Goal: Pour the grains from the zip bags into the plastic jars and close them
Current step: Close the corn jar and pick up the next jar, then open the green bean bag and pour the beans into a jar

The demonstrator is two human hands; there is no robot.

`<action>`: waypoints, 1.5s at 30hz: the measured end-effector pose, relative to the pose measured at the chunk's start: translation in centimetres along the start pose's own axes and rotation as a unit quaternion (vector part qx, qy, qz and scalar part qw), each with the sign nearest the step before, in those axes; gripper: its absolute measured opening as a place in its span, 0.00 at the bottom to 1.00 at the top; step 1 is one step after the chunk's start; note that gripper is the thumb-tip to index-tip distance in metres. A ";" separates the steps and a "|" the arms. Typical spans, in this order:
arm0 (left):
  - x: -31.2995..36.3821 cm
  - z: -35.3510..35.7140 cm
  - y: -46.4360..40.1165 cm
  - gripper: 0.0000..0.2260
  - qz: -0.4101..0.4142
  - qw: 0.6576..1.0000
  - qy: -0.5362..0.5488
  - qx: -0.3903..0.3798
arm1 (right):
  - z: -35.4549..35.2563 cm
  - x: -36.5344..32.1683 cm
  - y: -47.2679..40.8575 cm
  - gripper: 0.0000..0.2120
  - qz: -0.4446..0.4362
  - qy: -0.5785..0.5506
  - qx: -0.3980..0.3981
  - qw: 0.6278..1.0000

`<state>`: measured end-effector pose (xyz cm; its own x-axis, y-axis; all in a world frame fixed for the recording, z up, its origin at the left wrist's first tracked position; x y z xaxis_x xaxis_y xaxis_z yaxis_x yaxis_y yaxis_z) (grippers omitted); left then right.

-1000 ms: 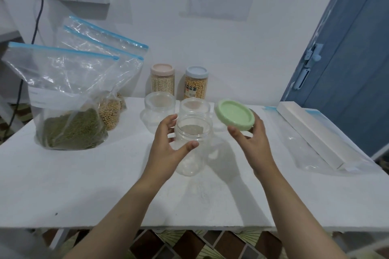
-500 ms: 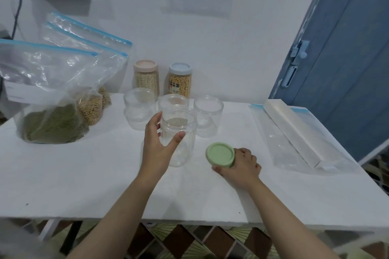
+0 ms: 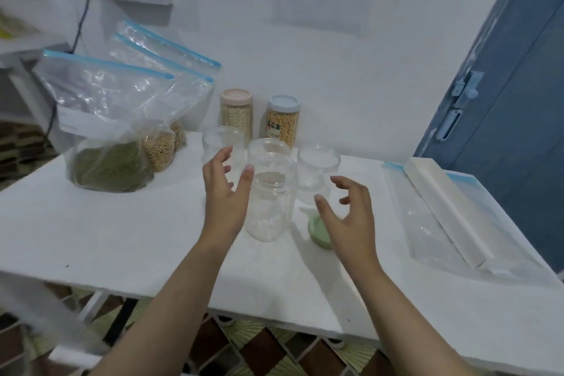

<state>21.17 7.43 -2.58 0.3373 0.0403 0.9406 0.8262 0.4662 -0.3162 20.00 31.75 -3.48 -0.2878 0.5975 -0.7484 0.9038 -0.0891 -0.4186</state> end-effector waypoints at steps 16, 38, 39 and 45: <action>3.1 -24.3 -14.6 0.16 0.086 0.978 -0.085 0.167 | 20.7 -20.9 -3.5 0.14 -0.078 -0.160 -0.105 0.978; -3.1 -32.3 -26.0 0.33 0.025 0.998 -0.059 -0.027 | 37.6 -24.3 -7.1 0.34 -0.025 -0.133 -0.123 0.983; -2.7 -32.1 -25.8 0.32 0.037 0.997 -0.064 -0.026 | 37.3 -24.4 -7.1 0.34 -0.034 -0.130 -0.115 0.984; -1.4 -31.4 -24.8 0.31 0.064 0.996 -0.068 -0.012 | 34.4 -24.6 -6.4 0.32 -0.068 -0.128 -0.088 0.985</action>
<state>14.37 -31.92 0.06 0.3779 0.2174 0.9000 0.7917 0.4280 -0.4359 10.34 -9.78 -0.08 -0.4598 0.3710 -0.8068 0.8860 0.1310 -0.4448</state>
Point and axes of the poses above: each hand's wrist, its own y-axis away from the middle knuckle, its own z-axis out of the palm, x = y × z, the point moved 8 cm from there along -y, towards the middle knuckle, and after that the axes turned 13 degrees about y, right-handed, at the moved point
